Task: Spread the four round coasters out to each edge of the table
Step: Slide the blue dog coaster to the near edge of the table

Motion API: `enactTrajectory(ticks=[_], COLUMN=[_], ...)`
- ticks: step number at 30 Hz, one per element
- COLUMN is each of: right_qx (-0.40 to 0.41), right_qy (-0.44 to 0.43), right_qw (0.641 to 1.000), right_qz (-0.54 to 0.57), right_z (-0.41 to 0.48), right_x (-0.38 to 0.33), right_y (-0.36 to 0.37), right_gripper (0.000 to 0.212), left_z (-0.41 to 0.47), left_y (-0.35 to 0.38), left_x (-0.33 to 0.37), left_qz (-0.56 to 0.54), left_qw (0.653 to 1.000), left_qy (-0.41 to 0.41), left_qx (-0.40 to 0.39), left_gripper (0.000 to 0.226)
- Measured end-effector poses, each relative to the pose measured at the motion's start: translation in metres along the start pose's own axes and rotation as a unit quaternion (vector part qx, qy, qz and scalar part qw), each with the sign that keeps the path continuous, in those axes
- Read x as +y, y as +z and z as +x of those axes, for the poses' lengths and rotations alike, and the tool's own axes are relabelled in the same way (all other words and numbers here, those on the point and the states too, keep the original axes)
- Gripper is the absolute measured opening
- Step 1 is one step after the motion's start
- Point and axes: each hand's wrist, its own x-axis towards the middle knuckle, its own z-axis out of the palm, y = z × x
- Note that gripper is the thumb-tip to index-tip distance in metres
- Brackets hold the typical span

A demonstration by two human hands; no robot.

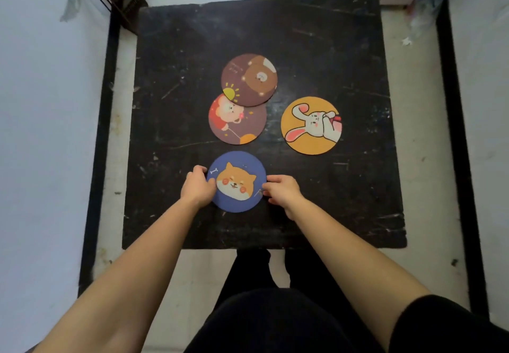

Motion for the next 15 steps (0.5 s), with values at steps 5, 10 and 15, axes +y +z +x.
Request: enactTrajectory(ticks=[5,10,15], right_qx=[0.036,0.057,0.088], right_qy=[-0.103,-0.149,-0.180], right_qw=[0.986,0.960,0.942], right_qz=[-0.130,-0.229,-0.269], right_z=[-0.004,-0.013,-0.021], right_x=[0.009,0.028,0.046], right_y=[-0.025,-0.035,-0.035], right_gripper=[0.046,0.052,0.046], left_z=[-0.023,-0.045,-0.053], left_y=[0.025,0.054,0.062], left_x=[-0.008,-0.016,-0.022], left_qz=[-0.045,-0.030,-0.024], left_qw=[0.999,0.999,0.999], left_qy=[-0.019,-0.032,-0.038], left_qx=[-0.015,-0.025,-0.014], left_gripper=[0.025,0.017,0.016])
